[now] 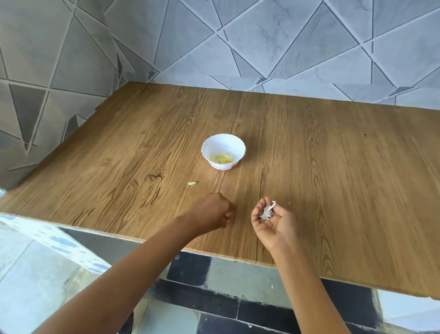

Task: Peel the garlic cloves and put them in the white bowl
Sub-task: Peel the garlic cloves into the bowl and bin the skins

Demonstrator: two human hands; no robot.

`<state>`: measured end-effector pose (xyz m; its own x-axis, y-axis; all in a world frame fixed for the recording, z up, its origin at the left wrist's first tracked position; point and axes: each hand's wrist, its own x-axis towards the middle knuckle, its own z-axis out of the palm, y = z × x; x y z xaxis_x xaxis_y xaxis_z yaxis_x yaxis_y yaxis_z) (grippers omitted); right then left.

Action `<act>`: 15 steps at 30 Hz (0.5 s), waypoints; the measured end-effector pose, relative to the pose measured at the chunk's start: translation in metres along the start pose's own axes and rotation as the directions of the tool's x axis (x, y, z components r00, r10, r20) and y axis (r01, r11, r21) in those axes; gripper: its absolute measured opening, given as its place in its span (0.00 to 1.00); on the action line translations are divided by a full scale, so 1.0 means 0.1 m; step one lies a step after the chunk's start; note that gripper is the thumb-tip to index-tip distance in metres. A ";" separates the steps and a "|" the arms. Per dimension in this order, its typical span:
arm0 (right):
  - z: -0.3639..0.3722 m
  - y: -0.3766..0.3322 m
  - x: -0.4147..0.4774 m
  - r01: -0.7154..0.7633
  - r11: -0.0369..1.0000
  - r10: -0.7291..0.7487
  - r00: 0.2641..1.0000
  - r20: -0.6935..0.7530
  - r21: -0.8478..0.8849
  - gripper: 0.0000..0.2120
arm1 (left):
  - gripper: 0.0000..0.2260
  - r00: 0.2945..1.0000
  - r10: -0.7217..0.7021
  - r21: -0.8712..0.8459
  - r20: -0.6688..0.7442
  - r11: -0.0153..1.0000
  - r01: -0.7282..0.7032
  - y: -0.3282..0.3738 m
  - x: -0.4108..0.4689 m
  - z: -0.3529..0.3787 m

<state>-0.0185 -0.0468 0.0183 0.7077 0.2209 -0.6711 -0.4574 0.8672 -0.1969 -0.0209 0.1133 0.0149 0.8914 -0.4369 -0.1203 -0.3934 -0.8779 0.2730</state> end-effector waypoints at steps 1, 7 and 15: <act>-0.01 0.00 0.00 0.003 1.000 -0.003 1.000 0.001 0.000 0.11 | 0.04 0.999 -0.041 -0.037 -0.021 0.999 0.040 -0.02 0.04 -0.02; -0.05 -0.12 -0.01 0.037 0.999 -0.037 0.999 -0.002 0.032 0.13 | 0.09 0.979 -0.137 -0.628 -0.152 0.778 0.012 0.18 0.27 -0.34; -0.09 -0.32 -0.12 0.075 0.990 -0.074 0.997 -0.010 0.120 0.15 | 0.06 0.952 0.078 -0.293 -0.297 0.941 -0.169 0.79 0.55 -0.21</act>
<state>-0.0173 -0.0808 0.0257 0.7345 0.1514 -0.6615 -0.3351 0.9286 -0.1595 0.0015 0.0242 0.0496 0.8843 -0.4264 0.1904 -0.4550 -0.6951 0.5566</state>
